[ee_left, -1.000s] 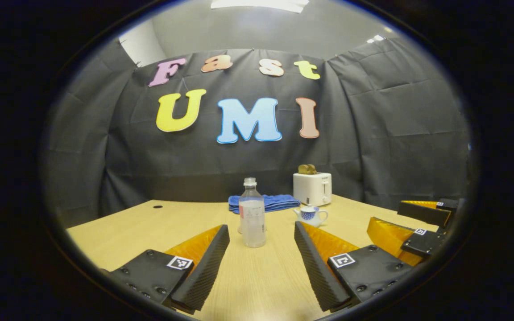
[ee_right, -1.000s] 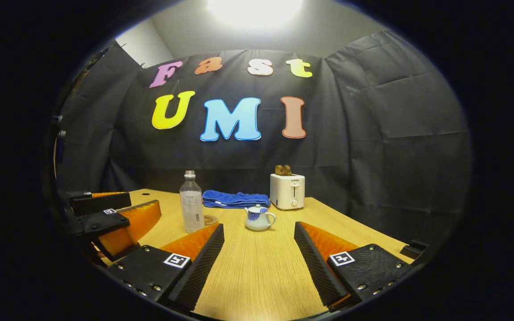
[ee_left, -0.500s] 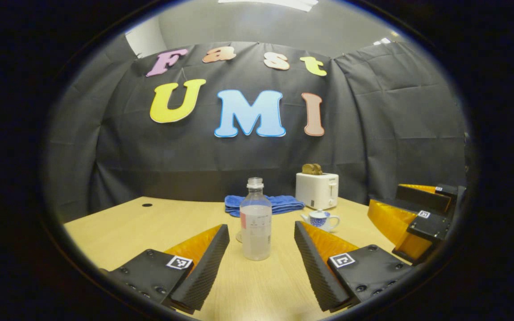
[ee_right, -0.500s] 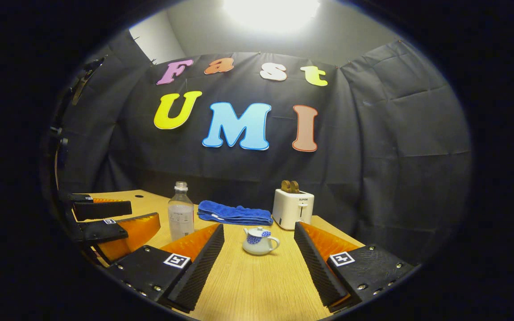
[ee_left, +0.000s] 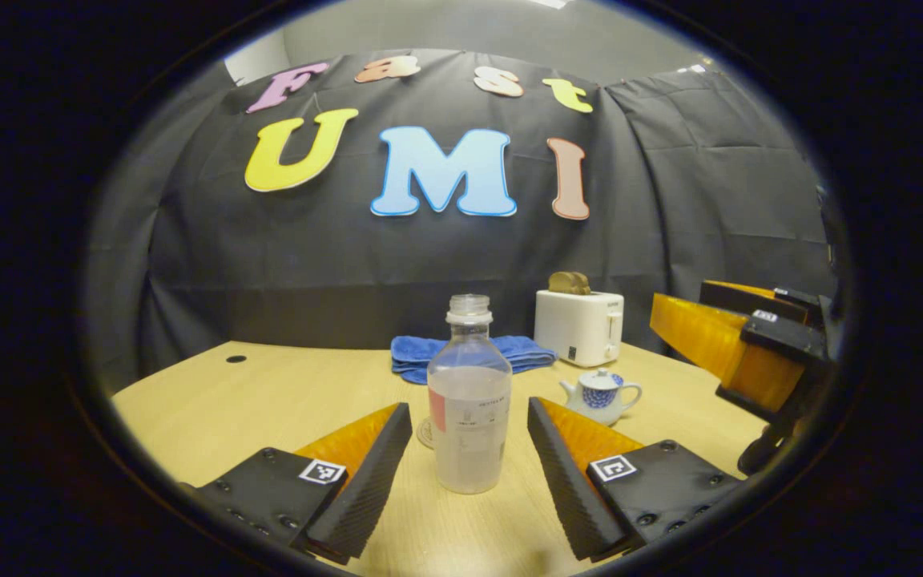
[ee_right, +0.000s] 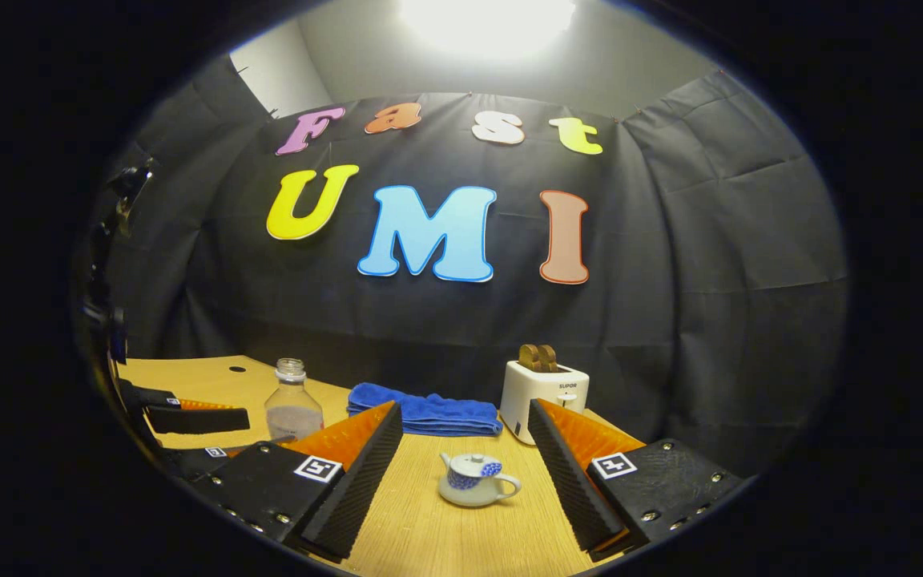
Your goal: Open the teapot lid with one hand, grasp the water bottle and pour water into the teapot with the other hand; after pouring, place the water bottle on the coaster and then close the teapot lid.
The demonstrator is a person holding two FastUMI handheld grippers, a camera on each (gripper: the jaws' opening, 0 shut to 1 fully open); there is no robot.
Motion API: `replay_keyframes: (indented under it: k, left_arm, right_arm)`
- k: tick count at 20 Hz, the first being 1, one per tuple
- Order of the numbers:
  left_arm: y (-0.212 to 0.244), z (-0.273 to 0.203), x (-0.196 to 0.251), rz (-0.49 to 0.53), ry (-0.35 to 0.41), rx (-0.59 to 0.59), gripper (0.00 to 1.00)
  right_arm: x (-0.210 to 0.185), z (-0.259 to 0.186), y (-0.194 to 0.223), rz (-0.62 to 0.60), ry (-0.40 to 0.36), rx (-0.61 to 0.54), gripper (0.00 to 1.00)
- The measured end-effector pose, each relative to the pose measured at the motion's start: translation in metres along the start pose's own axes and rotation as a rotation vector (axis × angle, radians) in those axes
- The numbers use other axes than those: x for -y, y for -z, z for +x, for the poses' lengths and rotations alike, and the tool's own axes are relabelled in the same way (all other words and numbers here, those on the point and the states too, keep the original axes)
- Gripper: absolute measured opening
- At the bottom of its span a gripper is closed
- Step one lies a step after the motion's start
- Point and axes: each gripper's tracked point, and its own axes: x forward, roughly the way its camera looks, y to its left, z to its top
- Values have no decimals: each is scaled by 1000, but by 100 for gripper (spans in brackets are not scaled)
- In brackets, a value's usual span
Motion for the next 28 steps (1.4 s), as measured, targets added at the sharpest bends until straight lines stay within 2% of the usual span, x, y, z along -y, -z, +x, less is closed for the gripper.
replay_keyframes:
  k: [5, 11, 14, 16, 19, 24, 28]
  left_arm:
    - [13, 32, 2, 35, 23, -21, 100]
    - [17, 60, 2, 38, 41, -22, 100]
    - [9, 67, 5, 74, 61, -9, 100]
    - [8, 73, 8, 106, 83, -9, 91]
    - [5, 85, 3, 120, 102, -13, 87]
    - [-1, 78, -11, 51, 94, 10, 85]
    - [-1, 73, -21, 17, 78, 14, 84]
  right_arm:
    - [-1, 51, 3, -9, 21, 9, 97]
    - [2, 106, 32, 31, 51, -51, 97]
    - [6, 129, 41, 28, 59, -54, 97]
    - [10, 141, 47, 25, 71, -59, 97]
    - [13, 152, 62, 13, 80, -79, 97]
    - [16, 150, 94, 37, 70, -181, 97]
    - [23, 154, 100, 46, 76, -194, 96]
